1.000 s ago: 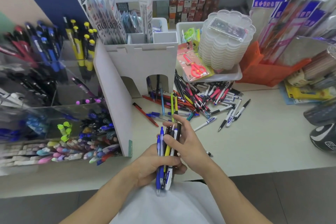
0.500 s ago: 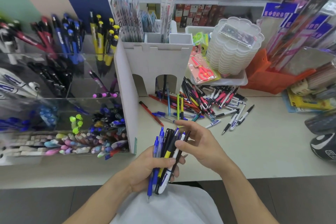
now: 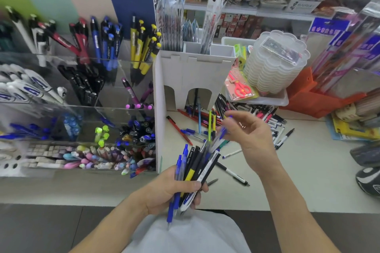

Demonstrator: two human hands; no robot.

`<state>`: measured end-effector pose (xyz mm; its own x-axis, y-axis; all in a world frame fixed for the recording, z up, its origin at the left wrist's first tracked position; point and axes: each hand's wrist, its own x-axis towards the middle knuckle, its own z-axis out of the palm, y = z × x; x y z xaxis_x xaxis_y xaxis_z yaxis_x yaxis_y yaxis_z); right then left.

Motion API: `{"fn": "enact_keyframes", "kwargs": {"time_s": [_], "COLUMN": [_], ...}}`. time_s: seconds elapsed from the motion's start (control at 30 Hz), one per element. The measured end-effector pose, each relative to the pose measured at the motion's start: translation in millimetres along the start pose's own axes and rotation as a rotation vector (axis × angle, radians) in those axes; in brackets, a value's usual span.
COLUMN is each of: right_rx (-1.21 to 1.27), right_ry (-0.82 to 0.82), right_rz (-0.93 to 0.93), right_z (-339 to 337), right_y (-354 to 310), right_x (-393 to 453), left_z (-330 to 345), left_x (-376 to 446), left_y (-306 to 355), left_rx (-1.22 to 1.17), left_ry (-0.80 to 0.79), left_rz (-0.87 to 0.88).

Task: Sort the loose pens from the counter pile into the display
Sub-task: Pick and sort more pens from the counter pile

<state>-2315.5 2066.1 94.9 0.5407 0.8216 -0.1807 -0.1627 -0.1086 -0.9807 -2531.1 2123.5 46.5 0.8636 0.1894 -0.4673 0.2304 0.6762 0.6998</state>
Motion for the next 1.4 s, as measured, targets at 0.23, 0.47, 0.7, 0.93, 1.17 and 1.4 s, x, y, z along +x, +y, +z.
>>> {"fn": "enact_keyframes", "kwargs": {"time_s": [0.23, 0.47, 0.7, 0.93, 1.17, 1.4], "right_rx": [-0.348, -0.955, -0.906, -0.572, -0.714, -0.458], "right_ry": [-0.140, -0.297, -0.315, -0.165, -0.334, -0.488], "right_rz": [-0.033, -0.024, -0.086, 0.067, 0.088, 0.316], "right_z": [33.0, 55.7, 48.7, 49.3, 45.9, 35.6], "right_y": [-1.3, 22.2, 31.6, 36.7, 30.2, 26.4], "right_x": [-12.5, -27.9, -41.4, -52.2, -44.4, -38.6], "left_z": [-1.2, -3.7, -9.1, -4.5, 6.4, 8.6], "left_x": [-1.5, -1.1, -2.3, 2.4, 5.2, 3.9], "left_y": [3.6, 1.7, -1.4, 3.6, -5.6, -3.0], "left_rx": [0.263, 0.359, 0.234, 0.190, -0.179, -0.114], "left_ry": [0.147, 0.177, 0.123, 0.176, 0.285, 0.341], "left_rz": [0.009, 0.031, 0.038, -0.002, 0.020, 0.045]}}
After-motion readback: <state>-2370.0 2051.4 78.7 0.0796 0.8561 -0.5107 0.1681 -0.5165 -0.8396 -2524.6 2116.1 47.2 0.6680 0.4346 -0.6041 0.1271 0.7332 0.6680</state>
